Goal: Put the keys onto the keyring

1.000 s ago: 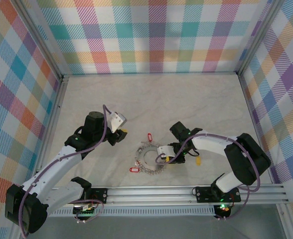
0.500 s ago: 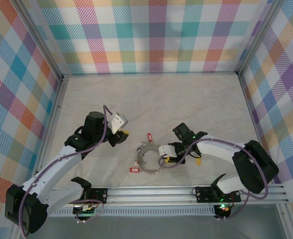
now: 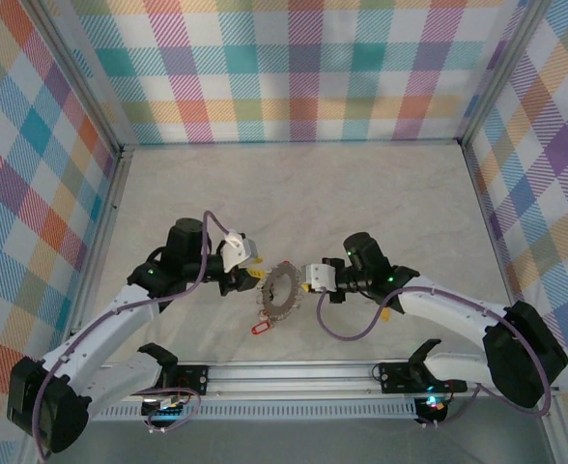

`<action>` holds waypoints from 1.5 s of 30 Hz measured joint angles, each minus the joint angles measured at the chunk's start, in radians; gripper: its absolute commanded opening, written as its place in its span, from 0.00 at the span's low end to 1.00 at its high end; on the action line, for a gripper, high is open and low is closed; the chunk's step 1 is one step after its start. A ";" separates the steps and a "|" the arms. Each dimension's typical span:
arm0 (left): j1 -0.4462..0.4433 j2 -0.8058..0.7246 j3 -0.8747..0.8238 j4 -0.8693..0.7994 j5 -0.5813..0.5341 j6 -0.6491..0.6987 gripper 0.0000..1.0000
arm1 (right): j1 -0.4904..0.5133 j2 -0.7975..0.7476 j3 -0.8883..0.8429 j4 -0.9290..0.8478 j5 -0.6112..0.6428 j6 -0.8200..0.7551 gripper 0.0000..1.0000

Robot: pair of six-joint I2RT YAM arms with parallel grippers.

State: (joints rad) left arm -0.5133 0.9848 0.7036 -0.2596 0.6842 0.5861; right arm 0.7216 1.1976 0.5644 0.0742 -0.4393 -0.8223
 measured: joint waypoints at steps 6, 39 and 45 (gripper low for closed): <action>-0.056 0.011 0.030 -0.026 -0.040 0.064 0.38 | 0.060 0.003 0.000 0.145 -0.009 0.079 0.00; -0.076 0.053 -0.011 0.001 -0.053 0.223 0.30 | 0.105 0.083 0.061 0.237 -0.078 0.135 0.00; -0.079 0.053 -0.021 0.003 -0.073 0.223 0.29 | 0.117 0.083 0.067 0.240 -0.083 0.135 0.00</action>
State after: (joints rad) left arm -0.5919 1.0378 0.6823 -0.2569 0.6113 0.8089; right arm 0.8387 1.2804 0.6312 0.3138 -0.5220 -0.6872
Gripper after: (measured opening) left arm 0.294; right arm 0.050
